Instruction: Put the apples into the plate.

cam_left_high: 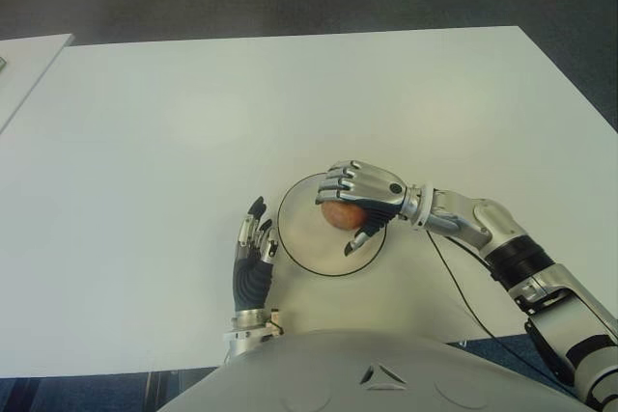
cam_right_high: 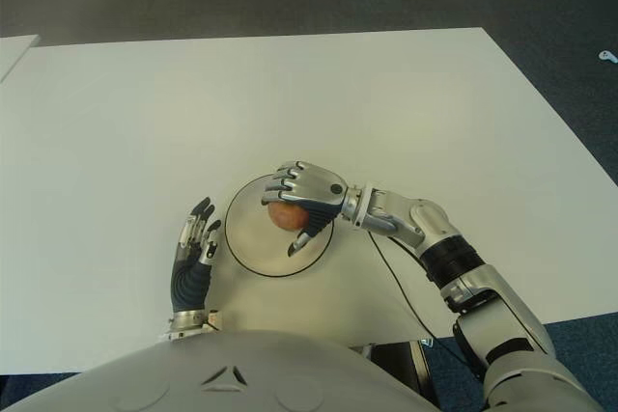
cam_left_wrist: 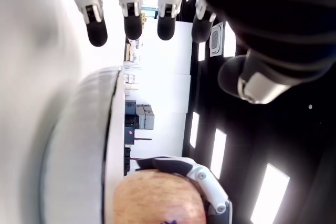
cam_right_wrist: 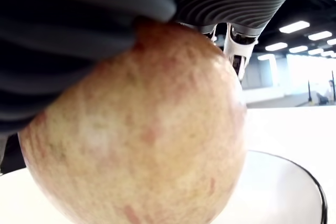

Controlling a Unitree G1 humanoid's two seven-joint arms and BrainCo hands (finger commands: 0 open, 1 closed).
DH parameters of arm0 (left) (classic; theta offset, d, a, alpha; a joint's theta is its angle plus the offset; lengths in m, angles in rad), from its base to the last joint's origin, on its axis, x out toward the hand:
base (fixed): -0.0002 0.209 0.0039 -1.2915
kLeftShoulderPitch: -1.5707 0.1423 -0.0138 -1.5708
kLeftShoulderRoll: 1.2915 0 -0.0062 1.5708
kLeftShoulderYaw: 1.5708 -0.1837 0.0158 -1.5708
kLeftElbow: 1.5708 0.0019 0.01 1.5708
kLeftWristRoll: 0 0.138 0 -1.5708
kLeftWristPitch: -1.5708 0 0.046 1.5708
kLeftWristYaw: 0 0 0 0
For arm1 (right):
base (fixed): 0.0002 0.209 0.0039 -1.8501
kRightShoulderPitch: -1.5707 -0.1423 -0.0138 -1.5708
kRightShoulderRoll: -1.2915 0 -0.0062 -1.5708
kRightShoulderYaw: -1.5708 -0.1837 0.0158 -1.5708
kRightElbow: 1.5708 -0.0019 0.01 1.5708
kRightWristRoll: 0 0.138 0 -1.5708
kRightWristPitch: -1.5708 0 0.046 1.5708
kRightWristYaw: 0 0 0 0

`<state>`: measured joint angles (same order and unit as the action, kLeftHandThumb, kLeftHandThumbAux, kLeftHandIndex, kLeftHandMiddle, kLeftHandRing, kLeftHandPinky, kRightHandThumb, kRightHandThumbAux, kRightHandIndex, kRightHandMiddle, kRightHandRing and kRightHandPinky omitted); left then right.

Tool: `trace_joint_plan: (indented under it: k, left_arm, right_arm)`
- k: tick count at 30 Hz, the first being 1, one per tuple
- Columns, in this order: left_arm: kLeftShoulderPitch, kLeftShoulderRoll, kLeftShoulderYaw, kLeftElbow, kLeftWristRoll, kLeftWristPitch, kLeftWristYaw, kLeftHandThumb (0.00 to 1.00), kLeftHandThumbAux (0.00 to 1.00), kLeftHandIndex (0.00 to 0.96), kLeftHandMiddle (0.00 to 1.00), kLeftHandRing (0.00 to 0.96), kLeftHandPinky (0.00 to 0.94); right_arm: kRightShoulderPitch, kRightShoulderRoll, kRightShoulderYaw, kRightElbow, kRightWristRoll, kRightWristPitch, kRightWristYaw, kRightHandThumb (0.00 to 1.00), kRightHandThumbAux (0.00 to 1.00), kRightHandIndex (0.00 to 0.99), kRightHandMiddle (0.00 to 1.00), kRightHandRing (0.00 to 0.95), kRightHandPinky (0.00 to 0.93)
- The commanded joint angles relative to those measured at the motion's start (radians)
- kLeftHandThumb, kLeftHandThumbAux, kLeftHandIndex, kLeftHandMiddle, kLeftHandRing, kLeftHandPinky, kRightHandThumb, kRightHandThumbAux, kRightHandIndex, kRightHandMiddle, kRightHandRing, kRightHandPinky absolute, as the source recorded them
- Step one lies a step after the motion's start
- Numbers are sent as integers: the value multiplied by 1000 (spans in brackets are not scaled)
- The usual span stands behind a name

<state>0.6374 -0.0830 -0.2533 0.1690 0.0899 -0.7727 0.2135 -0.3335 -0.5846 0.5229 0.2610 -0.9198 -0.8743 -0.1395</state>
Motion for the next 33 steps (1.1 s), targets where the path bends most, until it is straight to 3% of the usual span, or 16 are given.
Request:
trace_joint_plan:
  k: [1,18,33]
  left_arm:
    - [-15,-19,21,94,-21,14,-12,41,474,129,91,100,170]
    - [-22,-36,26,115,-18,11,0,44,468,142,123,136,196]
    - [-29,-27,31,123,-26,-1,-10,36,495,124,116,137,195]
  right_arm:
    - [6,-4,-16,-20,49,18,57,27,433,0,0,0,0]
    - [10,7,-32,-11,33,19,51,49,422,0,0,0,0]
    - [0,12,-29,5,-6,11,-8,50,416,0,0,0,0]
